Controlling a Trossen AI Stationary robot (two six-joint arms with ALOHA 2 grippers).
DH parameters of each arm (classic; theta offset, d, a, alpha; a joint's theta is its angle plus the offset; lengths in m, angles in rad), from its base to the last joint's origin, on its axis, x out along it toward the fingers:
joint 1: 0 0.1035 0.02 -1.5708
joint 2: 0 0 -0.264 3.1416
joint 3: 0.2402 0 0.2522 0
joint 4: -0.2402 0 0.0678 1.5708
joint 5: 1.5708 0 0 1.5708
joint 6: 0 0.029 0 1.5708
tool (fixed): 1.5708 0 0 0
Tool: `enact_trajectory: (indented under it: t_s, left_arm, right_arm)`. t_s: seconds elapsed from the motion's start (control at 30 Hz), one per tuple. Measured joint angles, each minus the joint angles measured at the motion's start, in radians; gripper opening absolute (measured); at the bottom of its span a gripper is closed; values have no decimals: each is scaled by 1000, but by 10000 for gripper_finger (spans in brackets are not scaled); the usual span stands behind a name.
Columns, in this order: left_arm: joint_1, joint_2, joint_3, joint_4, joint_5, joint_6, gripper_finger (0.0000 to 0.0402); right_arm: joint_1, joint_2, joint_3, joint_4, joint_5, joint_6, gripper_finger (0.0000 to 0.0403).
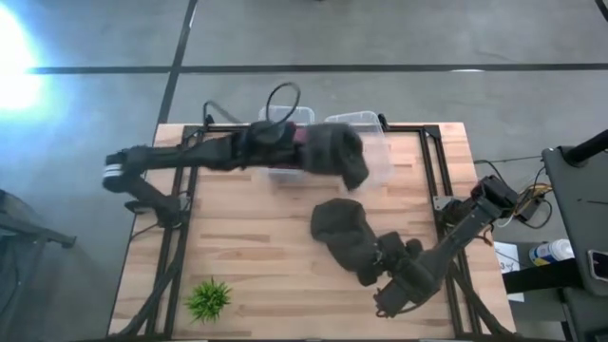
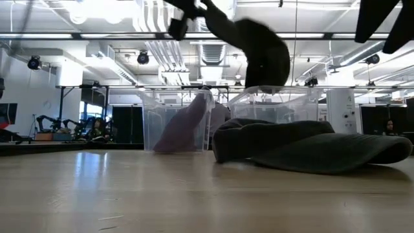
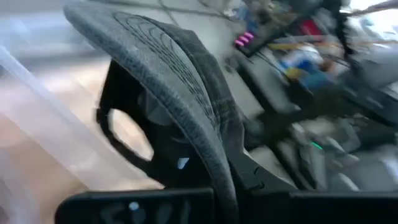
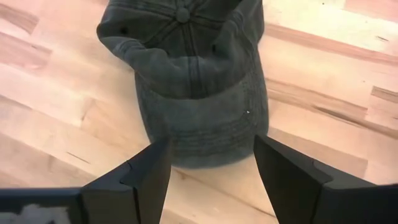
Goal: Pick & Place hat
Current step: Put the left black cap into the right transparent bin
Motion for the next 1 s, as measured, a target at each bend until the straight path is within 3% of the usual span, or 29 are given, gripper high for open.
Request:
enact_trajectory:
  t_s: [0.2, 0.3, 0.43, 0.57, 0.77, 0.9, 1.0]
  left_arm:
    - [84, 197, 218, -59, 32, 23, 5]
    - [100, 273, 339, -163, -15, 65, 5]
    - [123, 417, 453, -326, 22, 68, 5]
    - [118, 546, 551, -358, 35, 64, 11]
    - [123, 680, 714, -369, 44, 89, 68]
    - [119, 693, 796, -485, 40, 183, 114]
    - [119, 664, 820, -624, 18, 242, 147]
  right_arm:
    - [4, -1, 1, 0, -2, 0, 224]
    - [7, -1, 1, -6, -3, -1, 224]
    - [8, -2, 1, -46, -5, -4, 224]
    - [8, -23, -1, -77, -4, -29, 224]
    - [25, -72, -14, -72, -5, -61, 224]
    - [67, -106, -66, -23, -12, -40, 224]
    - [85, -143, -155, 136, -63, 5, 224]
